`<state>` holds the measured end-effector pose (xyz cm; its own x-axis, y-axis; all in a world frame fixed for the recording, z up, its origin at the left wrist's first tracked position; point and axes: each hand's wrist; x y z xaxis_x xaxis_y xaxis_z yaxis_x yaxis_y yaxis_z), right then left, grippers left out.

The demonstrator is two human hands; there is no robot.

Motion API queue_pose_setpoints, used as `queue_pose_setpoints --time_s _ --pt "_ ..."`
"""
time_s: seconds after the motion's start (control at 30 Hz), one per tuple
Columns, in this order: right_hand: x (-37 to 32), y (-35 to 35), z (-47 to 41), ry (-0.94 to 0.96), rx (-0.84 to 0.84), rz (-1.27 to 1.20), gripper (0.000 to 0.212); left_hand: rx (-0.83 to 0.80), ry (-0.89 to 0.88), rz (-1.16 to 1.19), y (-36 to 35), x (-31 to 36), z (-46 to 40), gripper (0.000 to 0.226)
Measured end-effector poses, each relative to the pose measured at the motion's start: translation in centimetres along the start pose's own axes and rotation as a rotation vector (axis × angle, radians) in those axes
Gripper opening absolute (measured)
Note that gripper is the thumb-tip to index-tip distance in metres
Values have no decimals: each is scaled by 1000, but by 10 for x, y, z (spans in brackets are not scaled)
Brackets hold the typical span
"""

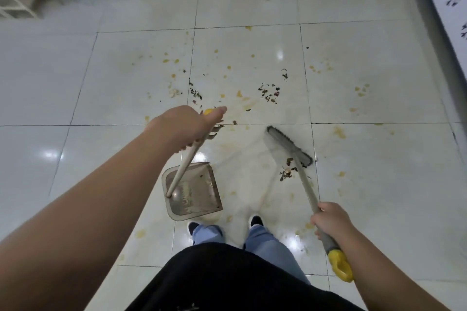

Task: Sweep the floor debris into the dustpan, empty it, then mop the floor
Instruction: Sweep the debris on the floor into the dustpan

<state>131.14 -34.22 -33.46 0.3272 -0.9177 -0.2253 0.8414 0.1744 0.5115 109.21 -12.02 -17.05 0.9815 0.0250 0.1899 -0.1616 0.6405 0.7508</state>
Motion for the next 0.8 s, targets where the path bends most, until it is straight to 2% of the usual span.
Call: queue_pose_setpoints --time_s 0.2,0.33,0.5,0.63,0.8 --pt "-56 -32 21 55 44 105 41 19 70 129 33 -86 -3 79" --pt "-118 -58 41 65 15 -14 37 38 149 226 61 -157 -4 78" --pt "-203 -94 62 90 -59 -263 13 71 156 256 98 -223 -9 75" --pt "-266 -124 73 114 -165 -503 14 156 221 309 147 -251 -19 74" --pt "-346 -134 55 137 -320 -565 13 211 222 320 193 -278 -49 75"
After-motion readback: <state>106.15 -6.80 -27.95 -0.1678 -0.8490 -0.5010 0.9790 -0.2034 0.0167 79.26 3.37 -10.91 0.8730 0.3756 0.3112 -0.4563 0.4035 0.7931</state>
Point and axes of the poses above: each hand's wrist, its own z-axis away from the middle knuckle, its own y-axis out of the back of the hand, x = y × z, and after that the axes turned 1 degree about -y, right-handed
